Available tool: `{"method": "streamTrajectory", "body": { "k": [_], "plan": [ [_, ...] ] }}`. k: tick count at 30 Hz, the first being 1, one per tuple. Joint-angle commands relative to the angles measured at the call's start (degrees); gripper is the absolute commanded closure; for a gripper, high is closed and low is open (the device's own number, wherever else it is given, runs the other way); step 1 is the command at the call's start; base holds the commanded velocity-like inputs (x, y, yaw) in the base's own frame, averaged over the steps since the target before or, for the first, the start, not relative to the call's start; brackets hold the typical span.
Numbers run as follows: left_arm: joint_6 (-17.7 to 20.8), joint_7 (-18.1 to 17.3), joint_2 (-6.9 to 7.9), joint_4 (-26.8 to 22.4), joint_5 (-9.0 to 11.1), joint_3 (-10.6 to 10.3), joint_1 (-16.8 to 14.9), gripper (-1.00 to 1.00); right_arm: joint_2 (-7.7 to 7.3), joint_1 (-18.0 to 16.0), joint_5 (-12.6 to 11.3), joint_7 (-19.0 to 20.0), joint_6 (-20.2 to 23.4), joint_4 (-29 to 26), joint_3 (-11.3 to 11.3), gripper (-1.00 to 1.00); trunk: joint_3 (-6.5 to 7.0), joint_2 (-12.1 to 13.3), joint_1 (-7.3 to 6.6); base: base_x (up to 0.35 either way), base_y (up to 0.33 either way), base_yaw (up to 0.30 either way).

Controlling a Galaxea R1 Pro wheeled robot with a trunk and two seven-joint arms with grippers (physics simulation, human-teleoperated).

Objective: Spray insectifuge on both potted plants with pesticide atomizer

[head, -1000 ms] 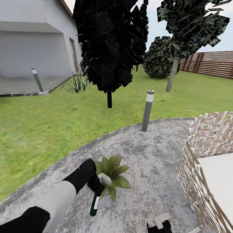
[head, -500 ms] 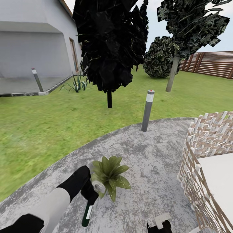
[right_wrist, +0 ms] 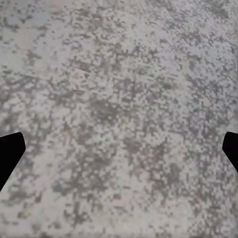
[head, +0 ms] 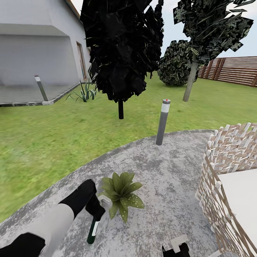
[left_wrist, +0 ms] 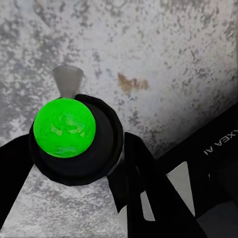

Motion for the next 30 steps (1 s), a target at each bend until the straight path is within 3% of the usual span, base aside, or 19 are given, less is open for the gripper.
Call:
{"method": "streamTrajectory", "body": {
  "k": [1,9,30],
  "plan": [
    [0.3,-0.6,0.04,-0.1,-0.6,-0.1,-0.2,1.00,0.02,0.0,0.6,-0.3,-0.2,0.1,-0.5,-1.00,-0.05,0.0,-0.01,0.000,0.000,0.000],
    [0.0,-0.5,1.99,0.2,-0.6,0.0,0.3,1.00,0.02,0.0,0.6,-0.3,-0.2,0.1,-0.5,-1.00,-0.05,0.0,-0.01,0.000,0.000,0.000],
    [0.1,2.7,1.70,-0.2,-0.6,0.0,-0.1,1.00,0.02,0.0,0.6,-0.3,-0.2,0.0,-0.5,-1.00,-0.05,0.0,-0.01,-0.036,0.036,-0.004]
  ]
}}
